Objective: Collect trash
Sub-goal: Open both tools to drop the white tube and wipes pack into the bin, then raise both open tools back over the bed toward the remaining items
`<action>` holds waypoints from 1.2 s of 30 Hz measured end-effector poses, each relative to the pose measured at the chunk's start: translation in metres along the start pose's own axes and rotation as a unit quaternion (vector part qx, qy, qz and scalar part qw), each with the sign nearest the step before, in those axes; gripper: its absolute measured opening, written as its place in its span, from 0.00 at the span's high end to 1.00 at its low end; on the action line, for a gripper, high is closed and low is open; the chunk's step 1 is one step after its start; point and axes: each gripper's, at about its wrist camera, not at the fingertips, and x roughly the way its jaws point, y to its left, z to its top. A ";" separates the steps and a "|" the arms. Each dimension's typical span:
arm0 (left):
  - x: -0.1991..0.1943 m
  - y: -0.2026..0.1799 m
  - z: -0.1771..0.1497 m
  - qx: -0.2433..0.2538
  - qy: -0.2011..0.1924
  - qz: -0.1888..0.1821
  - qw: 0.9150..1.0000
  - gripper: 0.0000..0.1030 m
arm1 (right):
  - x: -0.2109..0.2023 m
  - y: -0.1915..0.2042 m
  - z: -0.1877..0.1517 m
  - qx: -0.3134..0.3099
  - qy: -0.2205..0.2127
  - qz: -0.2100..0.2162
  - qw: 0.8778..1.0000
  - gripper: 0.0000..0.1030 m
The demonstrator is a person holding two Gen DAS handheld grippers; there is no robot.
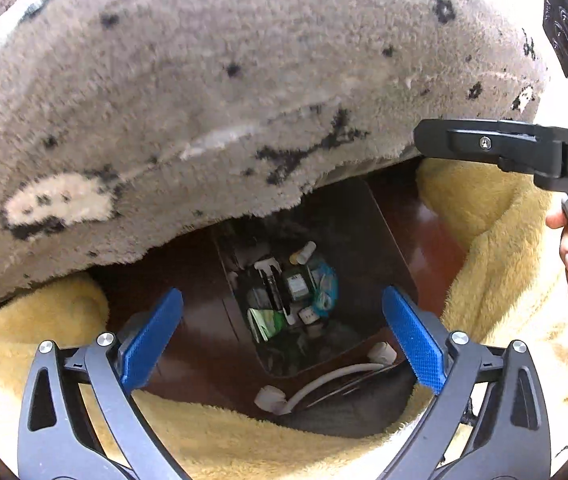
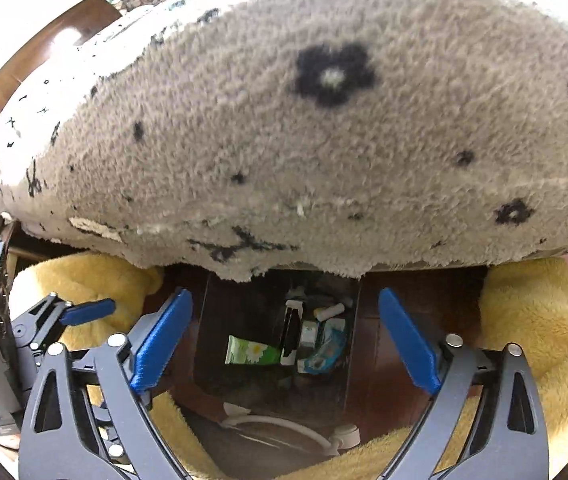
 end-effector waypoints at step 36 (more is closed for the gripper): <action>-0.110 0.059 0.122 -0.050 -0.152 0.070 0.985 0.08 | -0.093 -0.006 0.106 -0.019 -0.137 -0.049 0.989 0.04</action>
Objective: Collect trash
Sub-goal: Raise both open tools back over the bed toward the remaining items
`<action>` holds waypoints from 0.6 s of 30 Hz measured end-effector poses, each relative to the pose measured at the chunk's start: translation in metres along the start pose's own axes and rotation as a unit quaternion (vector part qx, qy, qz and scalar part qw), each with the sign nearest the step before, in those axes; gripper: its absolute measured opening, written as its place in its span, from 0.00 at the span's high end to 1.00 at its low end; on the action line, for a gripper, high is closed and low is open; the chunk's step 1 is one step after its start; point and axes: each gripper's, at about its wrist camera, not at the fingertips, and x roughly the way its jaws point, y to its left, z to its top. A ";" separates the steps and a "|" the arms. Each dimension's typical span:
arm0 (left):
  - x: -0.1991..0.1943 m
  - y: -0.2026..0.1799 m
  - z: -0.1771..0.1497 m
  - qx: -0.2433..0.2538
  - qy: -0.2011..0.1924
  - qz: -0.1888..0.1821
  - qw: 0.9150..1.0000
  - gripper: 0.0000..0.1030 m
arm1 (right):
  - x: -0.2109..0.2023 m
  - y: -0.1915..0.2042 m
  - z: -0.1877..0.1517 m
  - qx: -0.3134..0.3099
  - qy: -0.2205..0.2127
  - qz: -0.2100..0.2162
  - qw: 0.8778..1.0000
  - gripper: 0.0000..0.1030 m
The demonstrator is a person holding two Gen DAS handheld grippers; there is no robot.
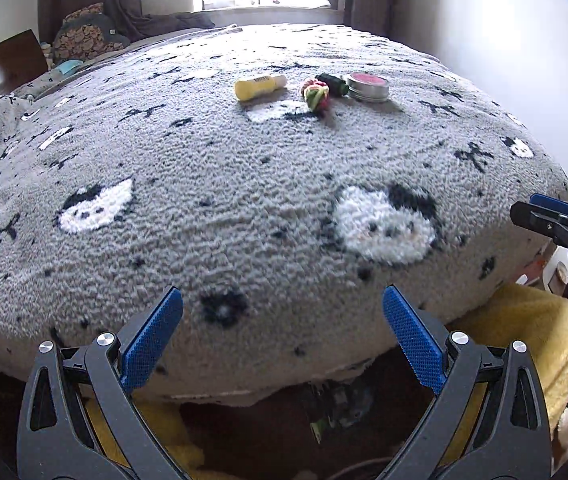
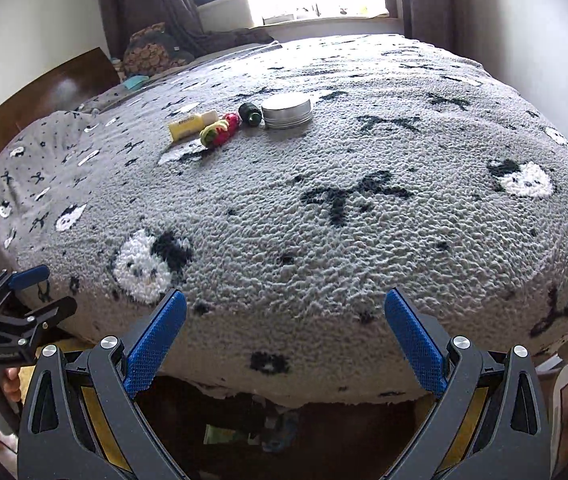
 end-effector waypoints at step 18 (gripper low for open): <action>0.066 0.014 0.074 -0.018 0.006 0.017 1.000 0.08 | 0.074 0.001 0.091 0.002 -0.001 -0.061 0.998 0.04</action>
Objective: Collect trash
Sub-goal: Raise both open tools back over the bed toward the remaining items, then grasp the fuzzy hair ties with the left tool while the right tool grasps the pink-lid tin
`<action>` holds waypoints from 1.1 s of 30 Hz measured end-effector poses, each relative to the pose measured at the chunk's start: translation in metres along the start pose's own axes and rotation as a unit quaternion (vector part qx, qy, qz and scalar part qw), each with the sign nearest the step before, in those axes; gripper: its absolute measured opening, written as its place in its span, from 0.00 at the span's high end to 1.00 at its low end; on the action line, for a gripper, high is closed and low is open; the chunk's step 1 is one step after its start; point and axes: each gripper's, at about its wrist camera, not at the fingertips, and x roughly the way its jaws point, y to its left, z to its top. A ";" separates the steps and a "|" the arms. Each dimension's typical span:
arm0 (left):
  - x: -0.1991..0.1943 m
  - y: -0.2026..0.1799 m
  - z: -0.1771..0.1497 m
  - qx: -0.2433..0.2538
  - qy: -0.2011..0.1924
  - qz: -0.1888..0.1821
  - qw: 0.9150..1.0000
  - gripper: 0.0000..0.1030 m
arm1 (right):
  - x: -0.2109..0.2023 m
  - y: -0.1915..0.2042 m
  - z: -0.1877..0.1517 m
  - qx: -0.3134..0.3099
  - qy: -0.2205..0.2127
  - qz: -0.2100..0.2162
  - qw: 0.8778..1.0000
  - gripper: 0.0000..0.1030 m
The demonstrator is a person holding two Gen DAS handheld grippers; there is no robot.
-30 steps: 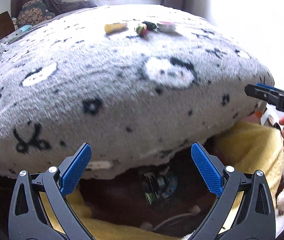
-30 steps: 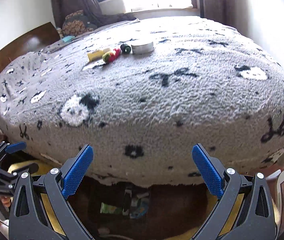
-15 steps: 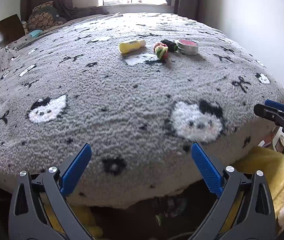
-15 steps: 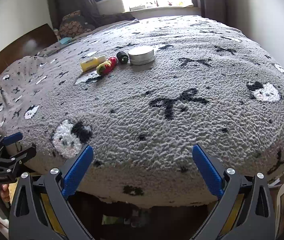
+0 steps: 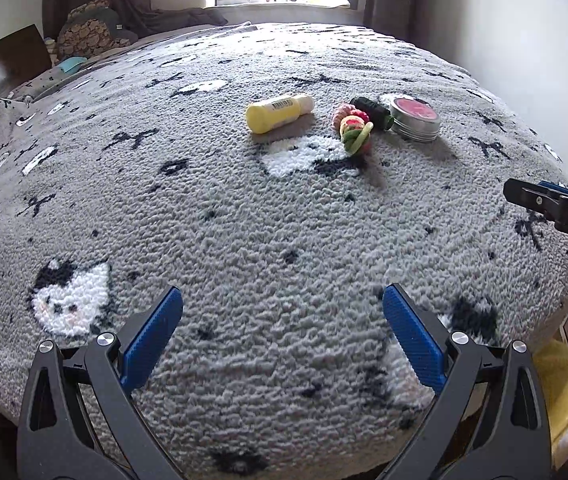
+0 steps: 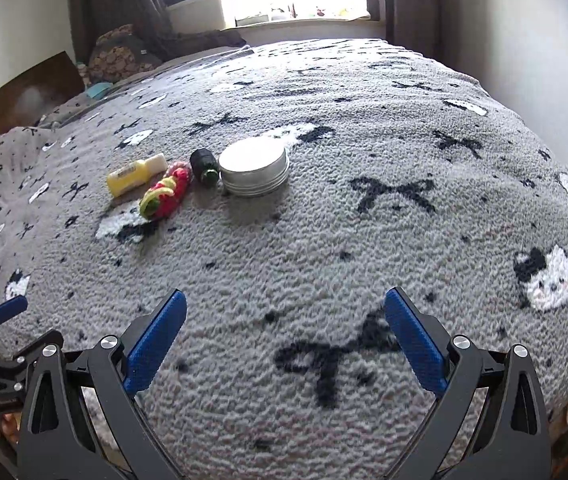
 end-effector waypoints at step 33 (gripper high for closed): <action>0.099 -0.053 0.106 0.023 0.008 -0.014 1.000 0.17 | 0.129 0.008 0.106 -0.005 0.038 0.000 0.999 0.31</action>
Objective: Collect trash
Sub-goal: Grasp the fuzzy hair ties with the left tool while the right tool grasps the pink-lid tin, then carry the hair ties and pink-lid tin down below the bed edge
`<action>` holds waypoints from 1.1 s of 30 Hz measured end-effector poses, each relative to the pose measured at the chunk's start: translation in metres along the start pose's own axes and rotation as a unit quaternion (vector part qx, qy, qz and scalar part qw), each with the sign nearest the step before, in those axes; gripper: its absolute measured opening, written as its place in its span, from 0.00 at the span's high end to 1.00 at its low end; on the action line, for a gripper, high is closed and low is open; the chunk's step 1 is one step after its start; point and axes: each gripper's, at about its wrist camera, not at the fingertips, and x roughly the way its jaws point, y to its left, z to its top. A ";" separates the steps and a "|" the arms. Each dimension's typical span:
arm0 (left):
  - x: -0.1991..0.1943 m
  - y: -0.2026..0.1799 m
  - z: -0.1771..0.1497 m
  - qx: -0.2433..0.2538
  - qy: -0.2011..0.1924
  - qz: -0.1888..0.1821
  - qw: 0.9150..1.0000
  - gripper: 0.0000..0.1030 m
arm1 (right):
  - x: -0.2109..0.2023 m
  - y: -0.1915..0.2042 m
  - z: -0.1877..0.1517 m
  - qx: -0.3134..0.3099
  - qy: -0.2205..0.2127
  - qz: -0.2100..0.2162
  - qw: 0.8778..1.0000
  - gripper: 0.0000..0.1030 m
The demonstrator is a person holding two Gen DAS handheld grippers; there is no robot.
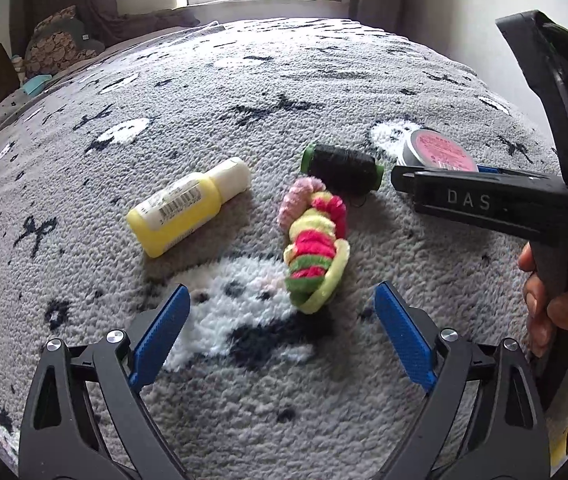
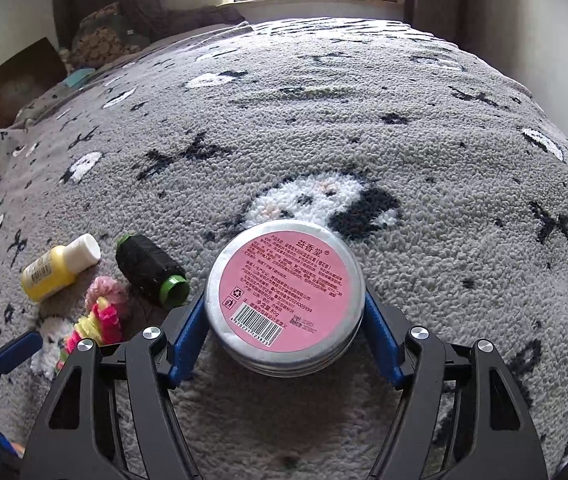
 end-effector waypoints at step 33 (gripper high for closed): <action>-0.071 -0.004 -0.080 0.003 0.006 -0.030 1.000 0.75 | -0.145 -0.001 -0.116 -0.042 -0.072 0.023 0.996 0.31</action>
